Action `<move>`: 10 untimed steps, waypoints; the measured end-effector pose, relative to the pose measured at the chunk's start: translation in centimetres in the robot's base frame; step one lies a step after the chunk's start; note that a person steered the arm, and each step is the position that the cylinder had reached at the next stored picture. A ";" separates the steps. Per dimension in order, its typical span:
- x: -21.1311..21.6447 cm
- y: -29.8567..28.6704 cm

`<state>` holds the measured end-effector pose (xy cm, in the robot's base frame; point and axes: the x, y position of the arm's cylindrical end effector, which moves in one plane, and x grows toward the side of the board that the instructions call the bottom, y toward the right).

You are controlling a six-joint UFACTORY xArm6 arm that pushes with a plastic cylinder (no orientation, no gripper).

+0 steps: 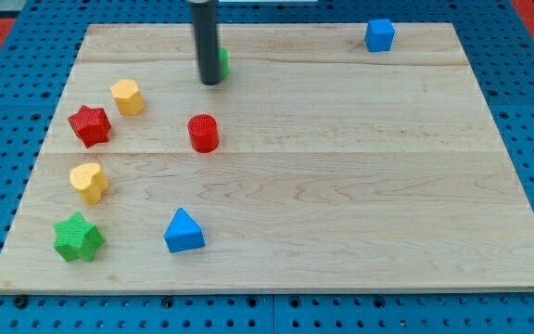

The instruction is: Push the green circle into the cube

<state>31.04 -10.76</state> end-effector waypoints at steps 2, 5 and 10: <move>-2.7 -0.3; -2.9 11.1; -1.9 1.3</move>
<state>29.18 -9.43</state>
